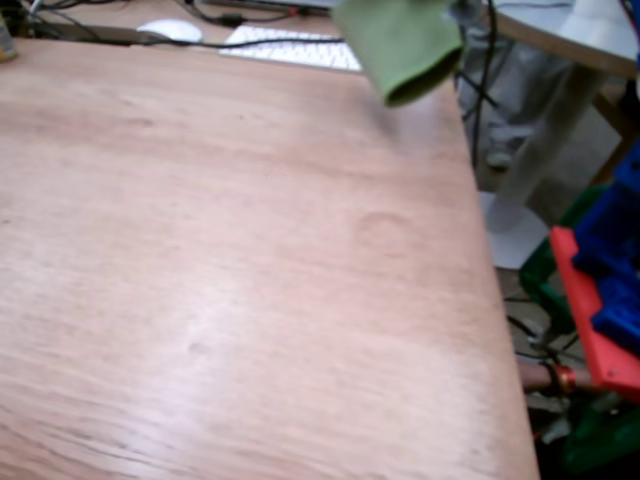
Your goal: Clean the table
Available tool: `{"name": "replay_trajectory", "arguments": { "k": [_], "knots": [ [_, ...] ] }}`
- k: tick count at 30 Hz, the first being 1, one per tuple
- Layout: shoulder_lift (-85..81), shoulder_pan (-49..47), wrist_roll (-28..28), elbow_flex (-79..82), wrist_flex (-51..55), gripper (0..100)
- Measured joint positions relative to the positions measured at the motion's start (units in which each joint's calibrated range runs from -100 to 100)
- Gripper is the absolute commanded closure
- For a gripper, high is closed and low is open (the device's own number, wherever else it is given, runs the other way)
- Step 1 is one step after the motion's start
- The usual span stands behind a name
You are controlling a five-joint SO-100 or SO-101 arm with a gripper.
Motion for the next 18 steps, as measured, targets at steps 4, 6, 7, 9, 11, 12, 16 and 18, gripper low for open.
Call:
{"name": "replay_trajectory", "arguments": {
  "k": [4,6,7,9,11,12,16,18],
  "knots": [
    [-21.2,-20.3,2.4,19.9,0.6,100],
    [-41.1,-38.5,3.0,48.7,0.7,99],
    [-44.2,-40.7,2.9,52.9,0.7,99],
    [-60.5,-57.6,3.2,75.7,0.5,99],
    [-71.1,-69.0,1.8,97.7,-3.9,100],
    [-74.1,-70.8,-0.2,105.0,-8.0,100],
    [-76.2,-75.4,-2.6,119.2,-22.6,100],
    [-76.3,-76.7,-3.9,122.9,-25.4,100]
  ]
}}
